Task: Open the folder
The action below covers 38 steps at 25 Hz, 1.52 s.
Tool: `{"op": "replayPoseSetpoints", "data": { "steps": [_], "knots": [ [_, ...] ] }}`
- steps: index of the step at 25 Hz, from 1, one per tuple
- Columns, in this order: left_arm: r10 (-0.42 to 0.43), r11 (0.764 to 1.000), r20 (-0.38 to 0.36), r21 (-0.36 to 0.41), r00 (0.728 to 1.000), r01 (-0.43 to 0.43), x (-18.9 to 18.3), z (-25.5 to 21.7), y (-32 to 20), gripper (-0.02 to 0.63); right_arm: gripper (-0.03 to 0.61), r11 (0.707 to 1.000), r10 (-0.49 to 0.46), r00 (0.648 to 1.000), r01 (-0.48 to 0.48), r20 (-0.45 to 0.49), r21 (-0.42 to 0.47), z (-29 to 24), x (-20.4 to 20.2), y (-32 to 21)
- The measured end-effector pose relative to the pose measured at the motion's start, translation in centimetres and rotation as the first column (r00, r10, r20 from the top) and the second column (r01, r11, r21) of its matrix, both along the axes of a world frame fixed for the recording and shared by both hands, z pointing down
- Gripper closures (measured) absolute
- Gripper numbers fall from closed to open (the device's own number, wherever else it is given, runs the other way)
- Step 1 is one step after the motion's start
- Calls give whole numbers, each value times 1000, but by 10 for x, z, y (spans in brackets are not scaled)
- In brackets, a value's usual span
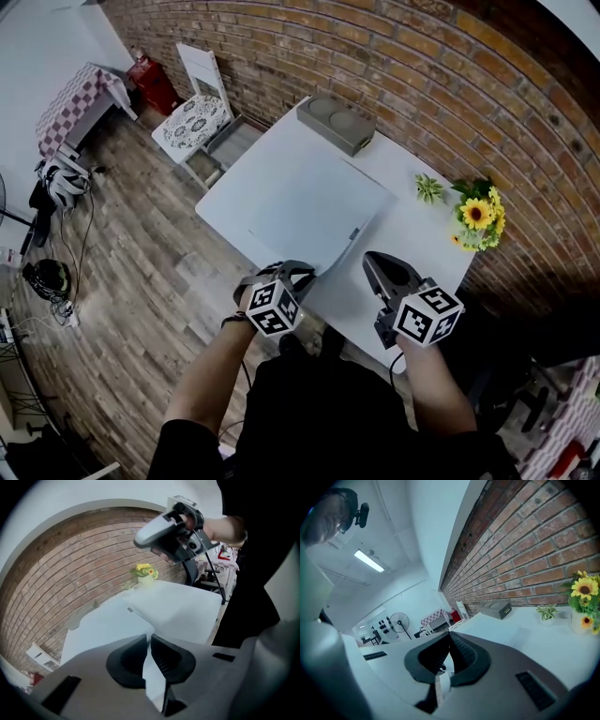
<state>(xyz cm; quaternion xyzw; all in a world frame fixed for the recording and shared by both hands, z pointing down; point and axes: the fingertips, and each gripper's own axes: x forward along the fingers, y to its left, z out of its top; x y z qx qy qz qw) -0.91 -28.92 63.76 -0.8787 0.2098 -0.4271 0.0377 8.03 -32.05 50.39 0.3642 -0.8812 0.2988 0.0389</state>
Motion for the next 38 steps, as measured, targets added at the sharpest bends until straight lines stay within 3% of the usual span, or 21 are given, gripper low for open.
{"op": "replayPoseSetpoints", "data": {
  "steps": [9, 13, 16, 18, 20, 24, 26, 28, 32, 36, 38],
  "knots": [
    [-60, 998, -157, -30, 986, 56, 31, -51, -10, 591, 563, 1000, 3, 1000, -3, -8, 3, 1, 9, -3],
    [-114, 993, -277, 0, 954, 119, 45, -92, -26, 591, 563, 999, 20, 1000, -20, -10, 39, -9, 20, -8],
    [-171, 983, -374, -8, 911, 181, 44, -120, -38, 591, 563, 998, 28, 1000, -27, -5, 56, -14, 28, -12],
    [-223, 972, -437, -29, 871, 234, 37, -135, -43, 591, 563, 998, 27, 1000, -27, 0, 61, -16, 32, -12],
    [-295, 950, -506, -61, 811, 307, 23, -148, -47, 591, 563, 998, 26, 1000, -26, 3, 64, -16, 34, -13],
    [-449, 874, -640, -171, 623, 455, -24, -157, -53, 591, 563, 999, 29, 1000, -29, 11, 42, -9, 31, -18],
    [-490, 839, -667, -189, 560, 510, -47, -157, -51, 591, 563, 999, 30, 999, -30, 18, 16, -2, 27, -20],
    [-512, 809, -660, -155, 550, 567, -69, -156, -49, 592, 563, 1000, 31, 999, -31, 17, -3, 5, 22, -20],
    [-548, 760, -607, -73, 576, 646, -107, -151, -49, 594, 563, 999, 37, 999, -37, 9, -11, 9, 10, -26],
    [-568, 744, -552, -26, 611, 668, -137, -140, -51, 592, 563, 999, 52, 999, -52, 6, -8, 7, -9, -34],
    [-582, 733, -534, -19, 613, 680, -153, -133, -54, 592, 563, 999, 51, 999, -51, 0, -4, 4, -22, -37]
  ]
}}
